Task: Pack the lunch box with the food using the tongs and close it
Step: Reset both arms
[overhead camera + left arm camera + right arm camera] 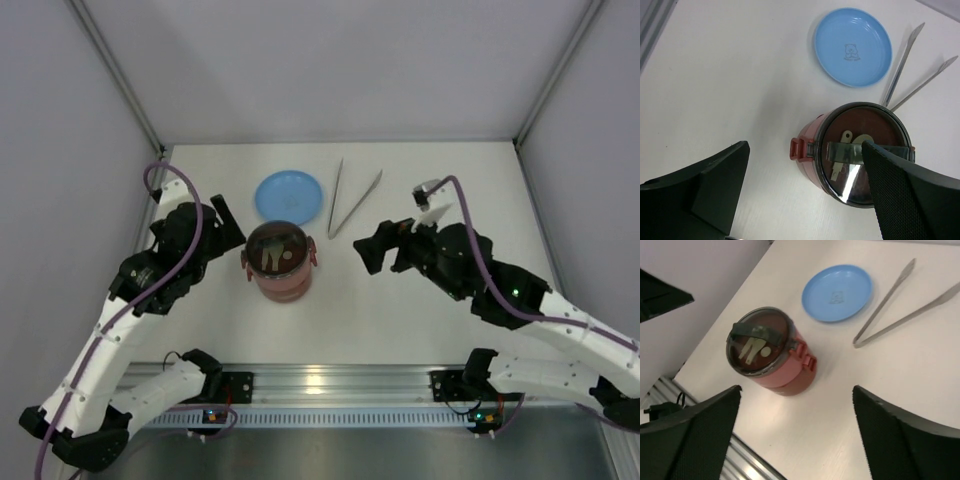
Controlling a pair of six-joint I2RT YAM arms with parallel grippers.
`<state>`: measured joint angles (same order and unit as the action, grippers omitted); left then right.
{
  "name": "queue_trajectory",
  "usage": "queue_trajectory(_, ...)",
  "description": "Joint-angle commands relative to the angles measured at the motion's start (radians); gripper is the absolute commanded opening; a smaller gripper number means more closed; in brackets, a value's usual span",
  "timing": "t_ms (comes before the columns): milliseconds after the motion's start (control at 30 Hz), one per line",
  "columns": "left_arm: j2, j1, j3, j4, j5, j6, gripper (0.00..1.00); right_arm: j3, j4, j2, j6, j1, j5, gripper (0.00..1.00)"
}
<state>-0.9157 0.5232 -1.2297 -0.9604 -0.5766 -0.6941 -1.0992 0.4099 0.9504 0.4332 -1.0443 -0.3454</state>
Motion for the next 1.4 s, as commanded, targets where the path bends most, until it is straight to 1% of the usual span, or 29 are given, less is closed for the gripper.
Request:
queue_trajectory(0, 0.034, -0.005, -0.033, 0.028, 0.058, 0.102, 0.99, 0.054, 0.127, -0.135, 0.044, 0.003, -0.208, 0.96)
queue_trajectory(33, 0.04, -0.005, -0.031, 0.031, 0.079, 0.11, 0.99, 0.067, 0.139, -0.163, 0.053, 0.003, -0.23, 0.99)
queue_trajectory(167, 0.073, -0.005, -0.013, 0.054, 0.109, 0.139, 0.99, 0.116, 0.233, -0.278, 0.114, 0.003, -0.322, 1.0)
queue_trajectory(300, 0.126, -0.006, 0.035, 0.084, 0.074, 0.191, 0.99, 0.197, 0.288, -0.395, 0.174, 0.003, -0.395, 1.0)
queue_trajectory(400, 0.147, -0.005, 0.073, 0.11, 0.054, 0.217, 0.99, 0.238, 0.311, -0.443, 0.197, 0.003, -0.414, 1.0)
queue_trajectory(667, 0.187, -0.006, 0.151, 0.173, 0.047, 0.251, 0.99, 0.249, 0.363, -0.46, 0.216, 0.003, -0.449, 0.99)
queue_trajectory(833, 0.199, -0.005, 0.187, 0.21, 0.046, 0.274, 0.99, 0.262, 0.342, -0.47, 0.211, 0.003, -0.432, 0.99)
queue_trajectory(1033, 0.205, -0.006, 0.213, 0.232, 0.041, 0.289, 0.99, 0.265, 0.326, -0.446, 0.21, 0.003, -0.423, 0.99)
queue_trajectory(1367, 0.207, -0.006, 0.223, 0.233, 0.04, 0.295, 0.99, 0.265, 0.308, -0.437, 0.207, 0.003, -0.402, 0.99)
